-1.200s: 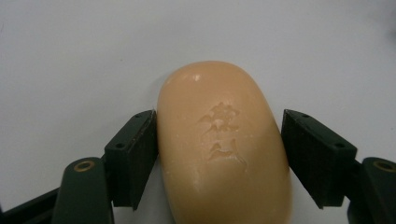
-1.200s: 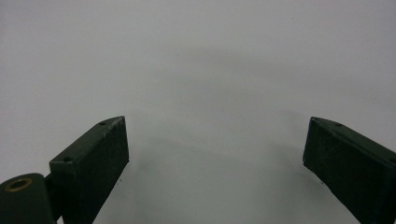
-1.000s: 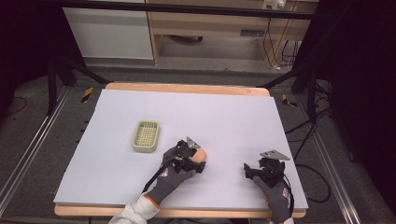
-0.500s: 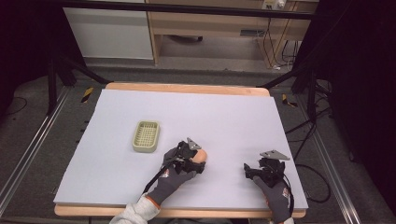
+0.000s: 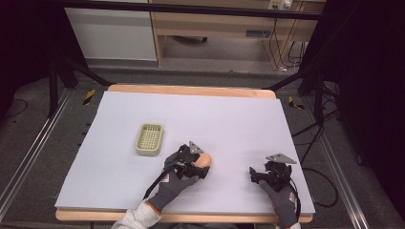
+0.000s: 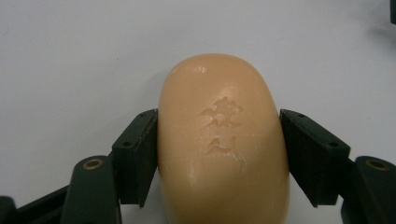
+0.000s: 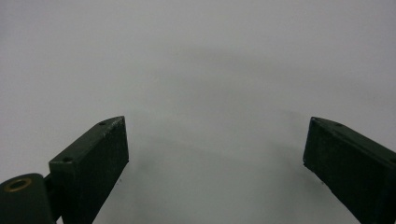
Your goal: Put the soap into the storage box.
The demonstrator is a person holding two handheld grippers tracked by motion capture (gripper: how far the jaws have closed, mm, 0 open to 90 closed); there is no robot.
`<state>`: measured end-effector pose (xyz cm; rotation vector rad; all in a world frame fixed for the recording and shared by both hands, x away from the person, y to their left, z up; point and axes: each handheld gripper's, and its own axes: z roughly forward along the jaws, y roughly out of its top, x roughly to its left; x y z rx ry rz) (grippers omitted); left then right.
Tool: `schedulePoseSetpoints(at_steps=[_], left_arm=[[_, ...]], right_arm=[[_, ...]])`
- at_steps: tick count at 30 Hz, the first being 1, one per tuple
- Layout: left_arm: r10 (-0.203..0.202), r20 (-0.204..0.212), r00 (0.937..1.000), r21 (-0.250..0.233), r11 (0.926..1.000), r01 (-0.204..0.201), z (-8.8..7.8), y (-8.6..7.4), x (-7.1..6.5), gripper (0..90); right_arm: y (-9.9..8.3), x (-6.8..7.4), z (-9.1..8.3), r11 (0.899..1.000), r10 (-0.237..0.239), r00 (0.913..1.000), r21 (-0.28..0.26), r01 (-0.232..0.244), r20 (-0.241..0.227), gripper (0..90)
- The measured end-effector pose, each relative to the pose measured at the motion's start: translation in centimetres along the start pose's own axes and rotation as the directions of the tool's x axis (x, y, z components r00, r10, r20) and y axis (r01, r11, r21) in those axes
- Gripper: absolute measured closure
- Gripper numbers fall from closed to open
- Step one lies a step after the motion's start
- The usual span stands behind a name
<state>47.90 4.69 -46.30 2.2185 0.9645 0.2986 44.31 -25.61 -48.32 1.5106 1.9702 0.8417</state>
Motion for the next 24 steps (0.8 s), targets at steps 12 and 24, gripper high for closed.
schedulePoseSetpoints(at_steps=[12,24], left_arm=[[-0.019,0.012,0.9997,-0.031,0.9993,0.019,-1.9,0.4,0.7,31.4],[-0.047,0.005,0.9989,-0.061,0.9970,0.047,-3.7,0.6,1.8,31.6]], right_arm=[[0.0,0.0,-0.1,1.000,0.002,1.0000,-0.001,-0.002,-0.001,7.1],[0.0,0.0,-0.1,1.000,0.005,1.0000,-0.001,-0.005,-0.001,7.1]])
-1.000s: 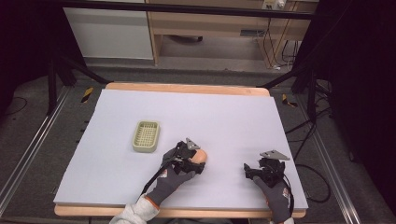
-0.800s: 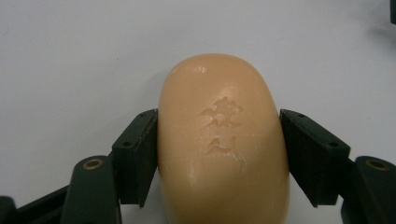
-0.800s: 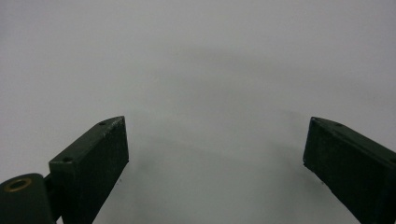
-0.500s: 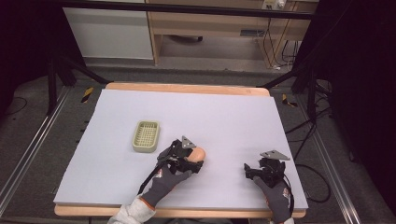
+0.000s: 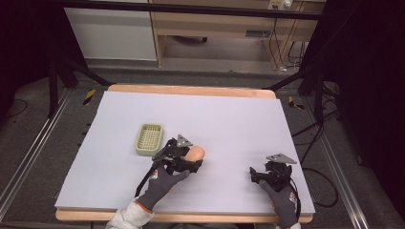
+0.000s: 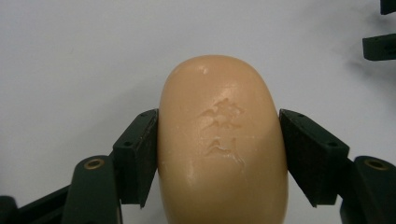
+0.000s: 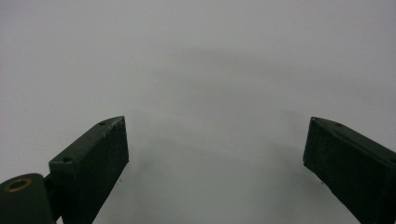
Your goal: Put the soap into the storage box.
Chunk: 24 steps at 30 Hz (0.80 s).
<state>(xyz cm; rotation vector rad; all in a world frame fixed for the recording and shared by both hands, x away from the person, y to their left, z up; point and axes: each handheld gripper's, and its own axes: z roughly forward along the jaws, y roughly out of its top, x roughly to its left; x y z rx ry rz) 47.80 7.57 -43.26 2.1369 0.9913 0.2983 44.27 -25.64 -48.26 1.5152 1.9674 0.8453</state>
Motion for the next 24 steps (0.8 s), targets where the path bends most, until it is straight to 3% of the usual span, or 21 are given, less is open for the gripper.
schedulePoseSetpoints(at_steps=[12,24], left_arm=[[-0.013,-0.016,0.9998,-0.021,0.9997,0.013,-1.3,0.2,0.9,31.7],[-0.065,-0.049,0.9967,-0.057,0.9964,0.062,-3.1,0.5,3.2,31.9]], right_arm=[[0.0,0.0,0.0,1.000,0.001,1.0000,0.000,-0.001,0.001,7.1],[0.0,0.0,0.0,1.000,0.000,1.0000,0.000,0.000,0.001,7.1]])
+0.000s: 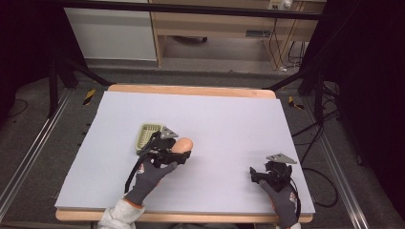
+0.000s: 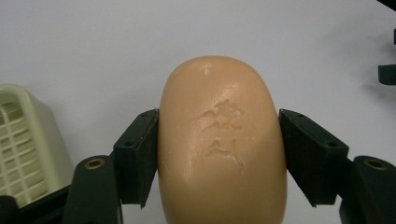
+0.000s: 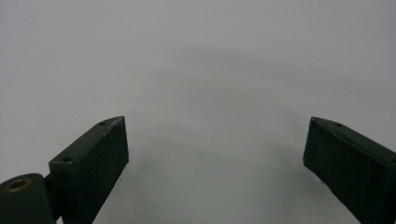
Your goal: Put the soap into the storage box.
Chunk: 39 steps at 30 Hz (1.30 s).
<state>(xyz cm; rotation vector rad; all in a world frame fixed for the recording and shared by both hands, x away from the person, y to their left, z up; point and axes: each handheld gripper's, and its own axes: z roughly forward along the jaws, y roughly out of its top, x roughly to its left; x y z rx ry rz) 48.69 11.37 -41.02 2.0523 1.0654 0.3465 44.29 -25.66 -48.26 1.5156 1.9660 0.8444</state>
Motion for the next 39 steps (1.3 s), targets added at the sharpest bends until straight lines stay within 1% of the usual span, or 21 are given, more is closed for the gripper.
schedulePoseSetpoints(at_steps=[4,5,9,11,12,14,15,16,19,20,21,22,23,25,27,28,32,35,39], left_arm=[[-0.014,-0.028,0.9995,-0.008,0.9999,0.014,-0.4,0.1,1.1,31.9],[-0.014,-0.028,0.9995,-0.008,0.9999,0.014,-0.4,0.1,1.1,31.9],[-0.020,-0.045,0.9988,-0.011,0.9997,0.020,-0.7,0.2,1.7,31.9],[-0.018,-0.062,0.9979,-0.012,0.9998,0.018,-0.8,0.3,2.1,32.0],[-0.018,-0.062,0.9979,-0.012,0.9998,0.018,-0.8,0.3,2.1,32.0],[-0.025,-0.067,0.9974,-0.014,0.9996,0.024,-0.8,0.3,2.4,32.0],[-0.029,-0.077,0.9966,-0.015,0.9995,0.028,-0.9,0.3,2.7,32.0],[-0.029,-0.077,0.9966,-0.015,0.9995,0.028,-0.9,0.3,2.7,32.0],[-0.042,-0.086,0.9954,-0.017,0.9990,0.041,-0.9,0.3,3.4,32.0],[-0.042,-0.086,0.9954,-0.017,0.9990,0.041,-0.9,0.3,3.4,32.0],[-0.049,-0.092,0.9945,-0.019,0.9987,0.047,-1.0,0.4,3.7,32.0],[-0.049,-0.092,0.9945,-0.019,0.9987,0.047,-1.0,0.4,3.7,32.0],[-0.055,-0.095,0.9939,-0.023,0.9983,0.053,-1.1,0.4,4.1,32.0],[-0.059,-0.098,0.9935,-0.026,0.9981,0.056,-1.1,0.4,4.2,32.0],[-0.071,-0.107,0.9917,-0.033,0.9971,0.068,-1.3,0.5,4.8,32.0],[-0.071,-0.107,0.9917,-0.033,0.9971,0.068,-1.3,0.5,4.8,32.1],[-0.089,-0.116,0.9893,-0.039,0.9956,0.085,-1.5,0.5,5.7,32.1],[-0.108,-0.126,0.9862,-0.046,0.9937,0.103,-1.6,0.4,6.3,32.1],[-0.115,-0.133,0.9845,-0.046,0.9929,0.110,-1.6,0.4,6.7,32.1]], right_arm=[[0.0,0.0,0.0,1.000,0.001,1.0000,0.001,-0.001,-0.001,7.1],[0.0,0.0,0.0,1.000,0.001,1.0000,0.001,-0.001,-0.001,7.1],[0.0,0.0,0.0,1.000,0.001,1.0000,0.001,-0.001,-0.001,7.1],[0.0,0.1,0.0,1.000,0.001,1.0000,-0.001,-0.001,-0.002,7.1],[0.0,0.1,0.0,1.000,0.001,1.0000,-0.001,-0.001,-0.002,7.1],[0.0,0.1,0.0,1.000,0.002,1.0000,-0.001,-0.002,-0.001,7.1],[0.0,0.1,0.0,1.000,0.002,1.0000,-0.001,-0.002,-0.002,7.1],[0.0,0.1,0.0,1.000,0.002,1.0000,-0.001,-0.002,-0.002,7.1],[0.0,0.1,0.0,1.000,0.000,1.0000,-0.002,0.000,-0.003,7.1],[0.0,0.1,0.0,1.000,0.000,1.0000,-0.002,0.000,-0.003,7.1],[0.0,0.1,0.0,1.000,0.002,1.0000,-0.003,-0.002,-0.003,7.1],[0.0,0.1,0.0,1.000,0.002,1.0000,-0.003,-0.002,-0.003,7.1],[0.0,0.1,0.0,1.000,0.003,1.0000,-0.002,-0.003,-0.003,7.0],[0.0,0.1,0.0,1.000,0.003,1.0000,-0.003,-0.003,-0.003,7.0],[0.0,0.1,0.0,1.000,0.000,1.0000,-0.003,0.000,-0.001,7.0],[0.0,0.1,0.0,1.000,0.000,1.0000,-0.003,0.000,-0.001,7.0],[0.0,0.1,0.0,1.000,0.002,1.0000,-0.004,-0.002,-0.001,7.0],[0.0,0.1,0.0,1.000,0.000,1.0000,-0.003,0.000,-0.001,7.0],[0.0,0.1,0.0,1.000,0.000,1.0000,-0.003,0.000,0.000,6.9]])
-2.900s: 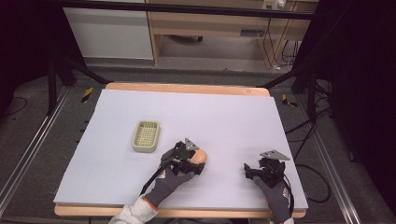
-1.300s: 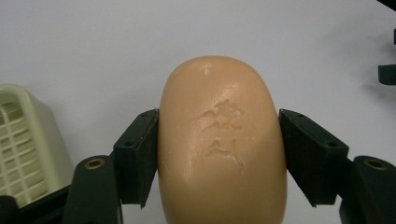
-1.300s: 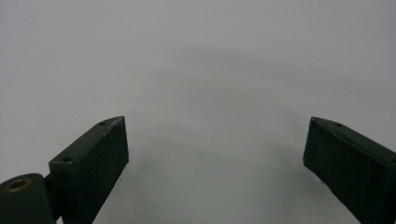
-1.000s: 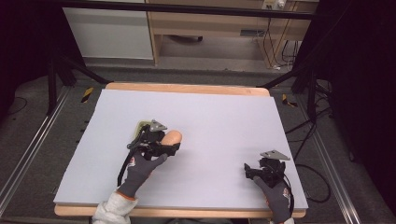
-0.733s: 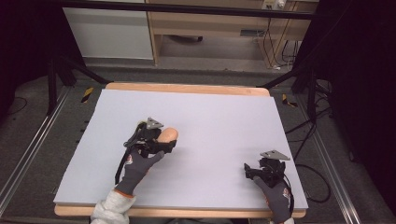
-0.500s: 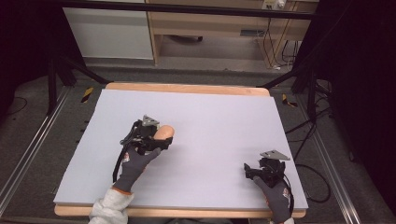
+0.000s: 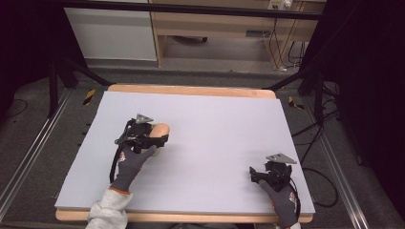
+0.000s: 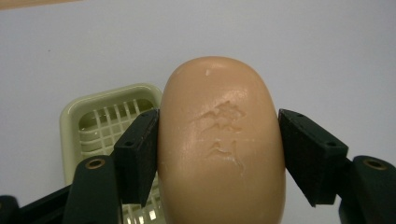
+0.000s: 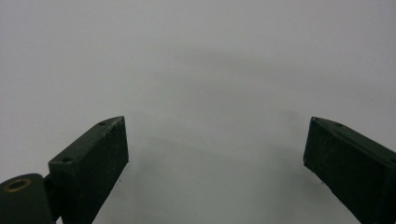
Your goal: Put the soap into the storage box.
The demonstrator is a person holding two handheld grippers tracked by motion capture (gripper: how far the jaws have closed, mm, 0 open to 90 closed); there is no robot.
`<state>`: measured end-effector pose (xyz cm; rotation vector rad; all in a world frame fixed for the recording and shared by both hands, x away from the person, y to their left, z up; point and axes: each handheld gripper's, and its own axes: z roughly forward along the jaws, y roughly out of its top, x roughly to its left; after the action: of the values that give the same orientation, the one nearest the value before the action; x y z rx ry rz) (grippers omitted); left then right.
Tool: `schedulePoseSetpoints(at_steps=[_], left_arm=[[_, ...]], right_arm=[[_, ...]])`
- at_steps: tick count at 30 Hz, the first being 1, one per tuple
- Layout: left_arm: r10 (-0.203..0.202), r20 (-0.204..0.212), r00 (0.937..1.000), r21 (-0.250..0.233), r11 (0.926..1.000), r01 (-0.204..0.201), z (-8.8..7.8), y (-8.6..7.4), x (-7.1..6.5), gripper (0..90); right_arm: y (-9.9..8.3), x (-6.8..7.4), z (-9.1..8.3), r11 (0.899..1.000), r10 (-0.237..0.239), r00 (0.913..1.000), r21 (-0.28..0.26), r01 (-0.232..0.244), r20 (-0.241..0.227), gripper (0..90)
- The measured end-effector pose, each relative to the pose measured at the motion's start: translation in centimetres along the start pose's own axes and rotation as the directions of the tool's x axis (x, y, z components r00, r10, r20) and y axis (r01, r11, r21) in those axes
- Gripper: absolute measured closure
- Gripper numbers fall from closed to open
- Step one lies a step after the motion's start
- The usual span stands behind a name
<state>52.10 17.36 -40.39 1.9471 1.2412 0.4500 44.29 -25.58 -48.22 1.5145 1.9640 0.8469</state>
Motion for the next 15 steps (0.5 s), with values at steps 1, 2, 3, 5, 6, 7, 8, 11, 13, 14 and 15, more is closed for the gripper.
schedulePoseSetpoints(at_steps=[1,2,3,5,6,7,8,11,13,14,15], left_arm=[[0.001,-0.002,1.0000,0.001,1.0000,-0.001,0.0,0.0,0.1,32.1],[0.000,-0.005,1.0000,0.002,1.0000,0.000,0.0,0.0,0.2,32.1],[0.000,-0.009,1.0000,0.002,1.0000,0.000,0.1,0.0,0.3,32.2],[0.000,-0.017,0.9999,0.002,1.0000,0.000,0.1,0.0,0.4,32.1],[-0.005,-0.020,0.9998,0.002,1.0000,0.005,0.2,0.0,0.7,32.1],[-0.005,-0.020,0.9998,0.002,1.0000,0.005,0.2,0.0,0.7,32.2],[-0.007,-0.023,0.9997,0.002,1.0000,0.007,0.2,0.0,0.8,32.2],[-0.010,-0.034,0.9994,0.007,0.9999,0.010,0.4,-0.1,1.1,32.2],[-0.019,-0.037,0.9991,0.007,0.9998,0.020,0.5,-0.1,1.3,32.2],[-0.017,-0.040,0.9991,0.011,0.9998,0.017,0.5,-0.1,1.5,32.2],[-0.023,-0.042,0.9989,0.009,0.9997,0.023,0.6,-0.2,1.6,32.2]], right_arm=[[0.0,0.0,0.0,1.000,0.000,1.0000,0.000,0.000,0.000,6.9],[0.0,0.0,0.0,1.000,0.000,1.0000,-0.001,0.000,0.001,6.9],[0.0,0.0,0.0,1.000,0.001,1.0000,-0.001,-0.001,0.001,6.9],[0.0,0.0,0.0,1.000,0.001,1.0000,0.000,-0.001,0.000,6.9],[0.0,0.0,0.0,1.000,-0.001,1.0000,0.000,0.001,0.000,6.9],[0.0,0.0,0.0,1.000,-0.001,1.0000,0.000,0.001,0.000,6.9],[0.0,0.0,0.0,1.000,0.001,1.0000,-0.001,-0.001,-0.001,6.9],[0.0,0.0,0.0,1.000,0.001,1.0000,0.000,-0.001,0.000,6.9],[0.0,0.0,0.0,1.000,0.000,1.0000,0.002,0.000,-0.001,6.9],[0.0,0.0,0.0,1.000,0.002,1.0000,0.002,-0.002,0.000,6.9],[0.0,0.0,0.0,1.000,0.002,1.0000,0.002,-0.002,0.000,6.9]])
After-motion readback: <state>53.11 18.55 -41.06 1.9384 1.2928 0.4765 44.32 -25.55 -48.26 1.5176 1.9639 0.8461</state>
